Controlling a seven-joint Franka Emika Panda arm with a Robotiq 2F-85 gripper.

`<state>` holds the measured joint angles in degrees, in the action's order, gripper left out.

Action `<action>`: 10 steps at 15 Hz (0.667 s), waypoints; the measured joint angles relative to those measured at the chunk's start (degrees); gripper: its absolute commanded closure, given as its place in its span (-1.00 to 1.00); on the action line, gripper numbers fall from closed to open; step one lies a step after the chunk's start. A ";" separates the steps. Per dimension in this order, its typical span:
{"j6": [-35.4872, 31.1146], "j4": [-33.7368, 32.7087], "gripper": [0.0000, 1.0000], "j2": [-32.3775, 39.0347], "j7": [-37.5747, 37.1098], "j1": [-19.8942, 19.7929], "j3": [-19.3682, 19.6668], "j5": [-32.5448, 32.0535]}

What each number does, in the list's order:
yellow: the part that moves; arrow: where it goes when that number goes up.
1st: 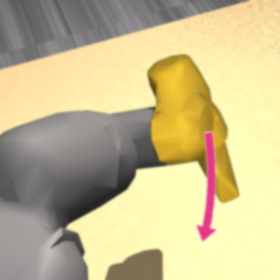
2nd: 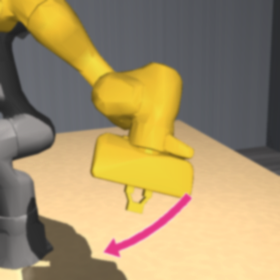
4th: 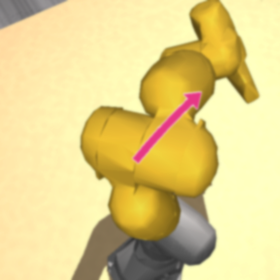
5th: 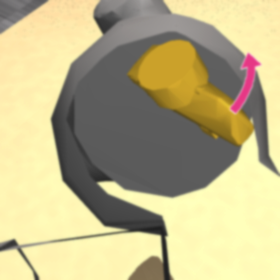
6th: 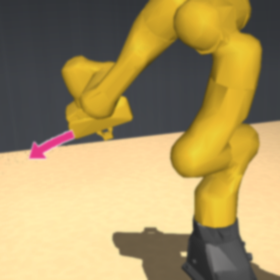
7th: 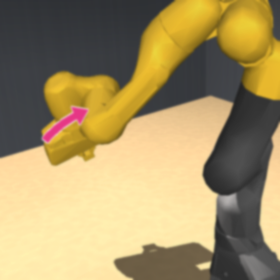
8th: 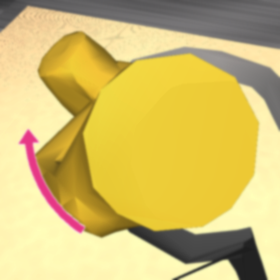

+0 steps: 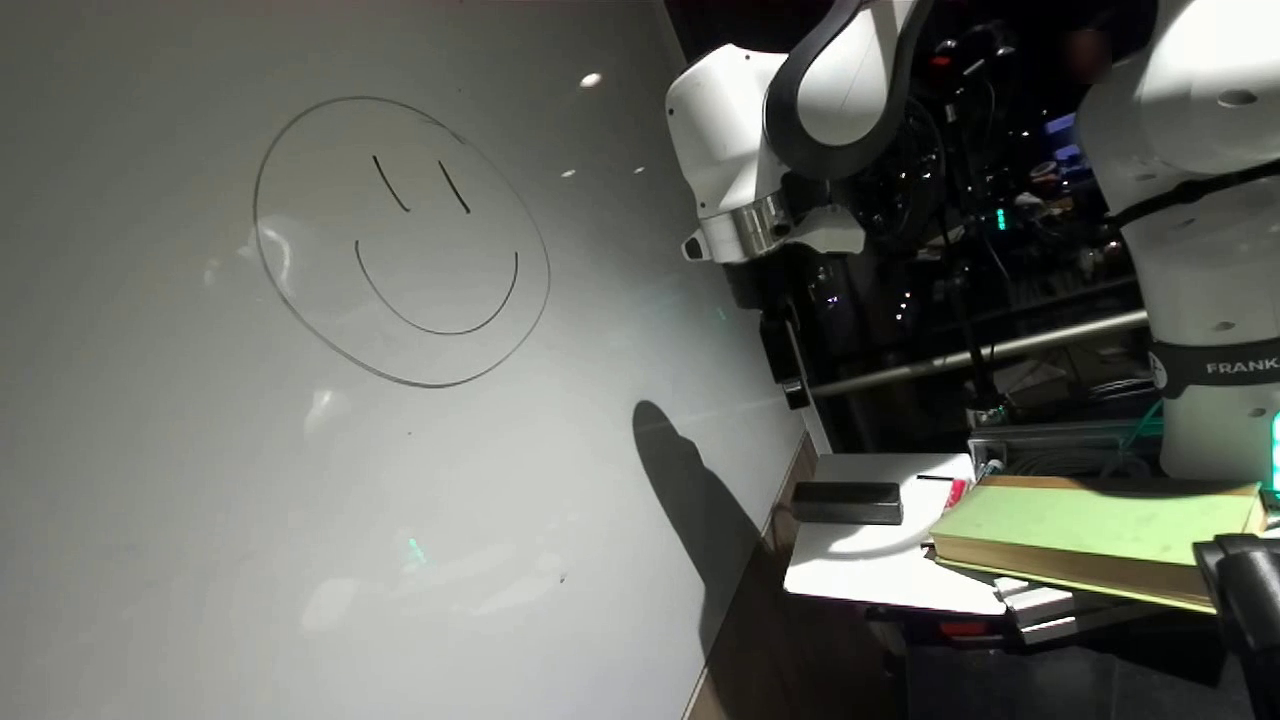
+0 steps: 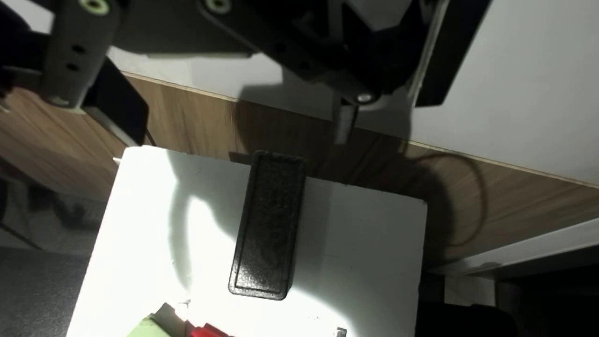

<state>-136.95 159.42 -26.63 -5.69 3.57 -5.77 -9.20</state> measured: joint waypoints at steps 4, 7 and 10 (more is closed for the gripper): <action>-5.36 0.14 -1.00 7.62 -2.75 -0.68 0.04 0.02; -8.63 0.18 -1.00 13.77 -3.61 -1.44 0.17 0.05; -11.92 0.15 -1.00 19.25 -3.71 -1.94 0.45 0.05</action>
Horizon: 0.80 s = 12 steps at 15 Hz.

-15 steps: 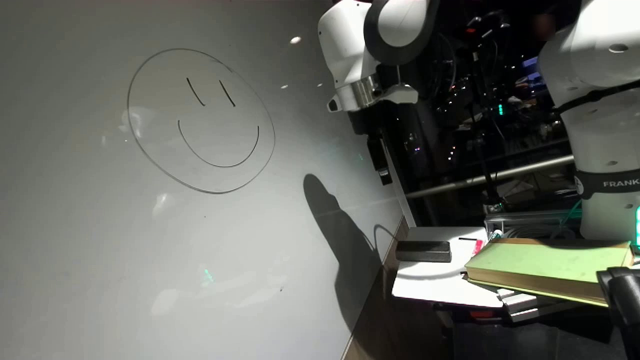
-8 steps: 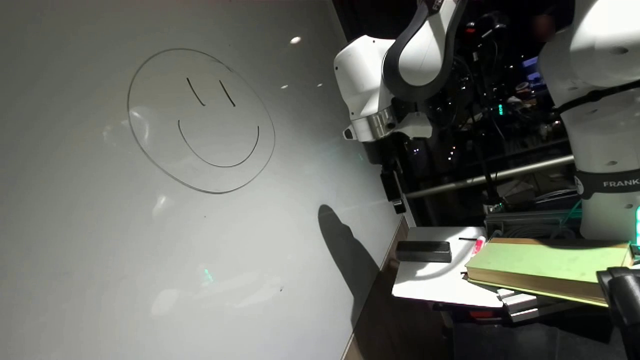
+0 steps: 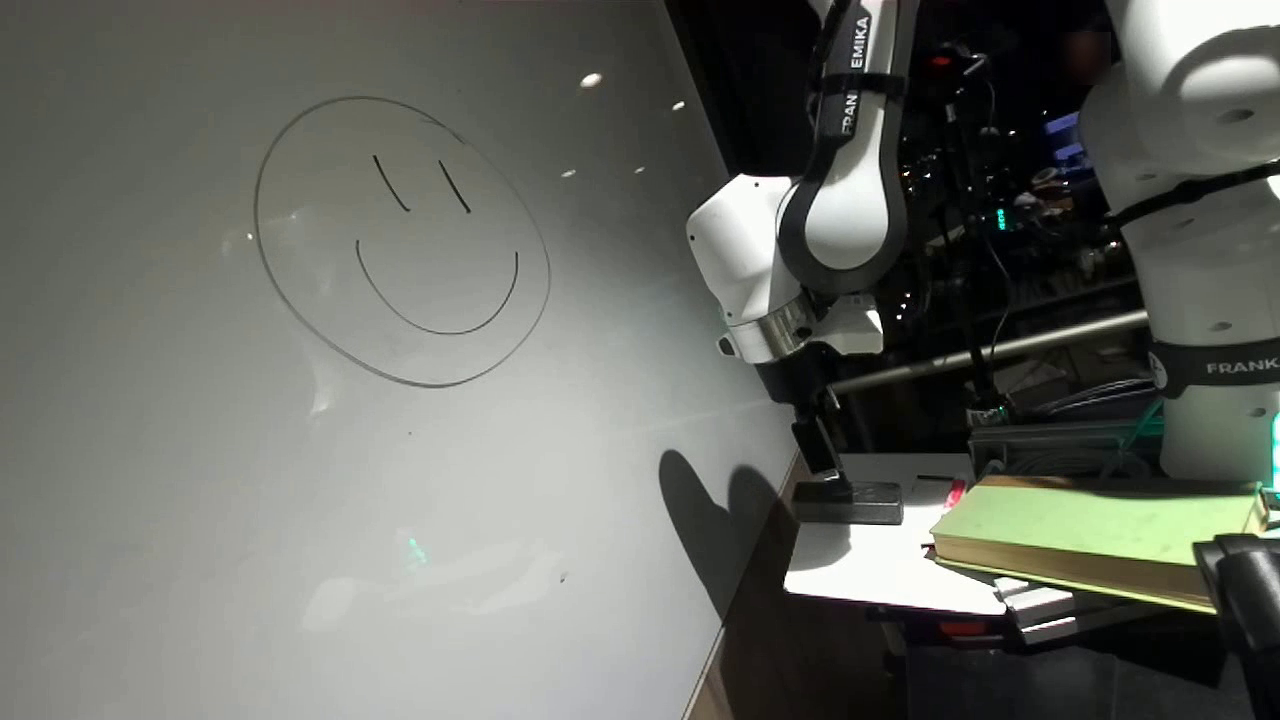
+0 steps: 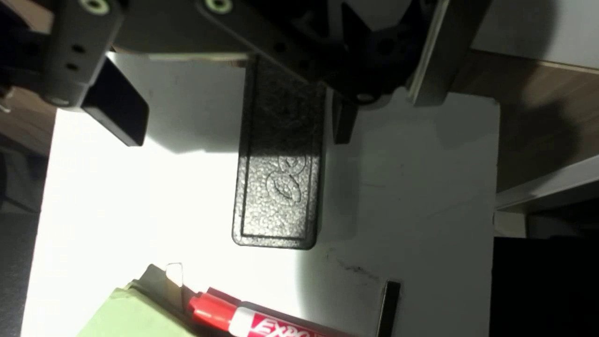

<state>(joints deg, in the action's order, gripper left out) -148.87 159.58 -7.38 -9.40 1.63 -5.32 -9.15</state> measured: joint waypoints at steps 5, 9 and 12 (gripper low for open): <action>-4.31 -0.21 -1.00 4.69 -0.09 -0.02 0.52 -0.48; -6.41 -0.26 -1.00 5.20 -2.24 -0.49 1.25 -4.92; -7.06 -0.26 -1.00 5.65 -4.51 -1.35 2.01 -9.37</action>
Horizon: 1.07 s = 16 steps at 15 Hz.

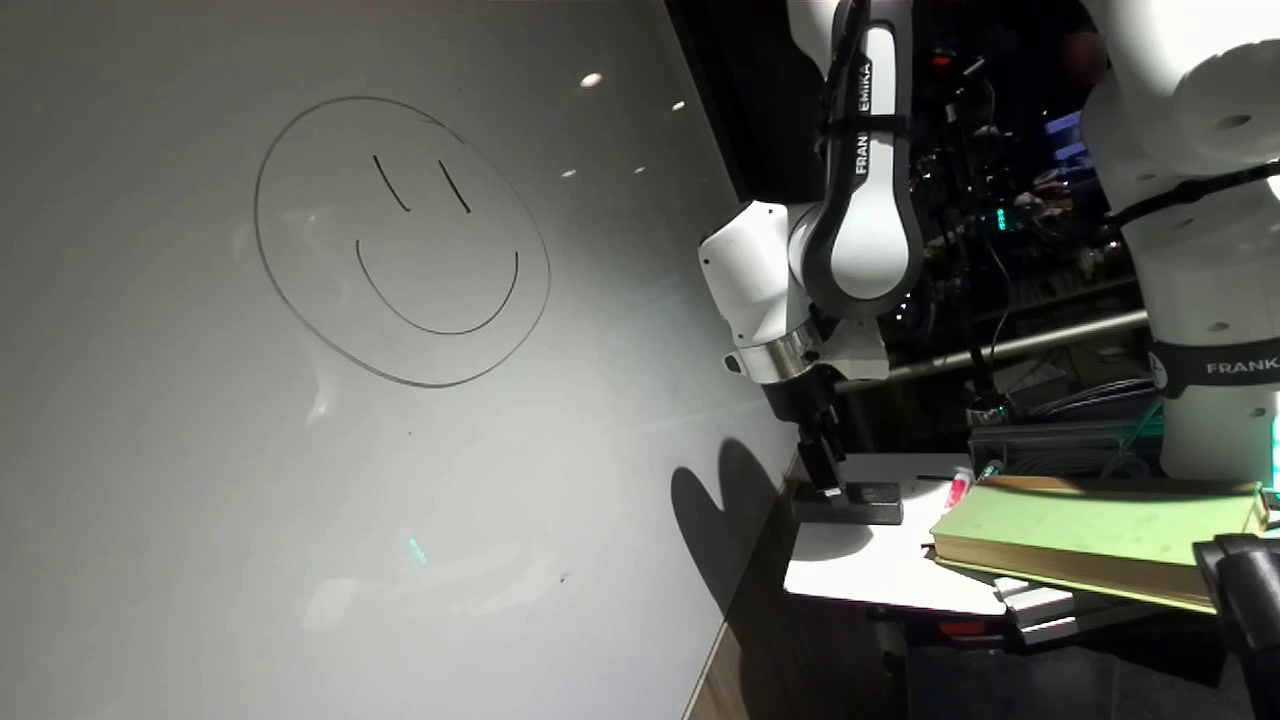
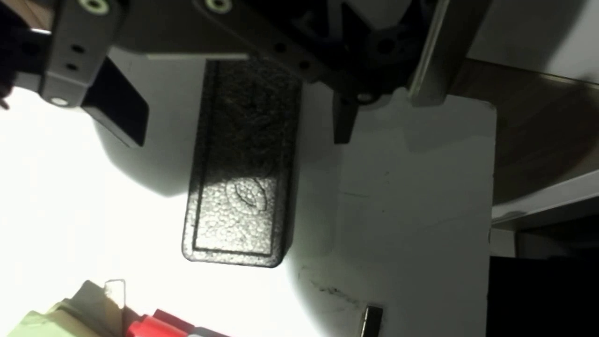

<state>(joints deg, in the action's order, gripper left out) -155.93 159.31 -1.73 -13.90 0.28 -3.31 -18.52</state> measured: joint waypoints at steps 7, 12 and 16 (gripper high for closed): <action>-1.57 -0.01 -0.62 2.68 -1.42 -0.61 1.65 -2.99; -1.60 -0.02 0.16 3.87 -1.42 -0.55 1.78 -2.99; -1.60 -0.06 0.40 4.19 -1.42 -0.10 1.78 -2.99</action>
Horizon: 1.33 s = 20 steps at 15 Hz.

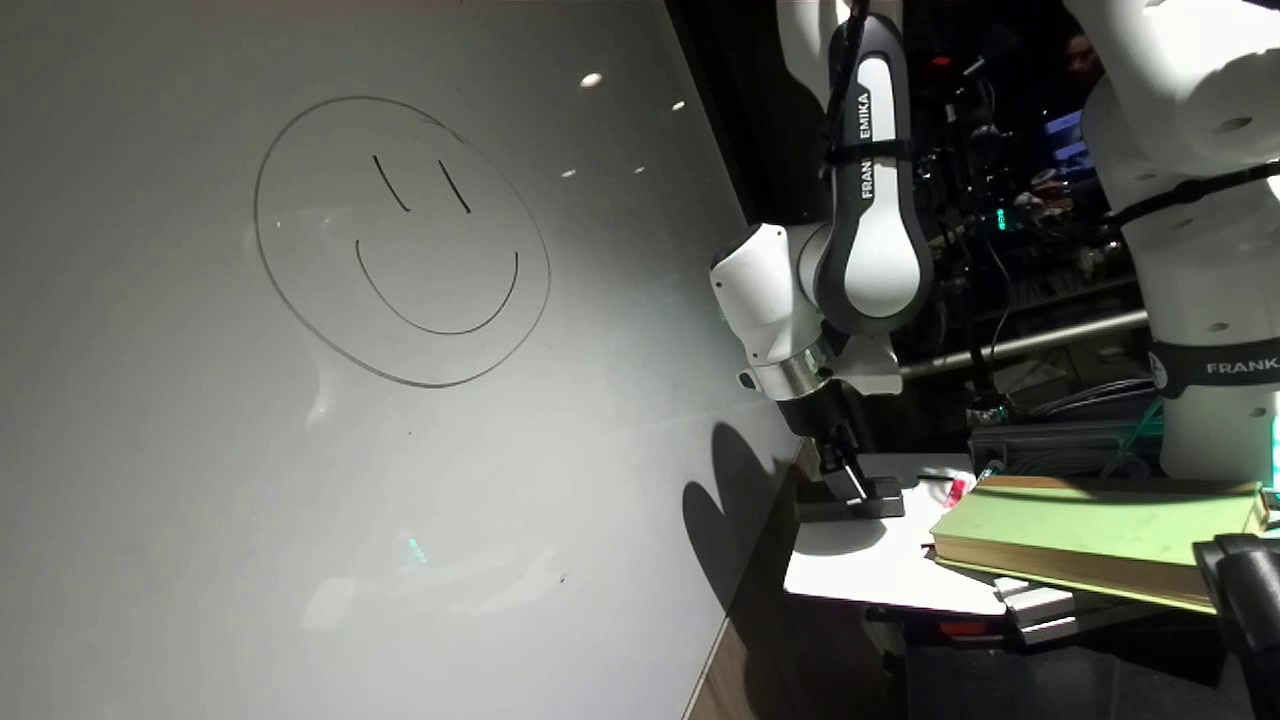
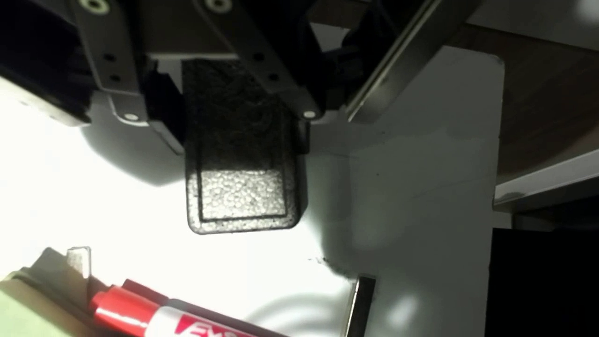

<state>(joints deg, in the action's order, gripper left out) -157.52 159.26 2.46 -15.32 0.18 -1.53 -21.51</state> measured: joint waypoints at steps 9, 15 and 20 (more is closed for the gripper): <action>0.46 -1.74 0.40 -4.54 0.18 4.68 -3.19 4.09; 7.59 -5.58 0.40 -19.09 0.50 8.27 -8.27 9.74; 12.37 -14.16 0.40 -25.09 0.51 6.90 -9.40 9.28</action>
<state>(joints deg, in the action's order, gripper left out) -145.16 145.10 -22.63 -14.81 7.08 -10.92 -12.23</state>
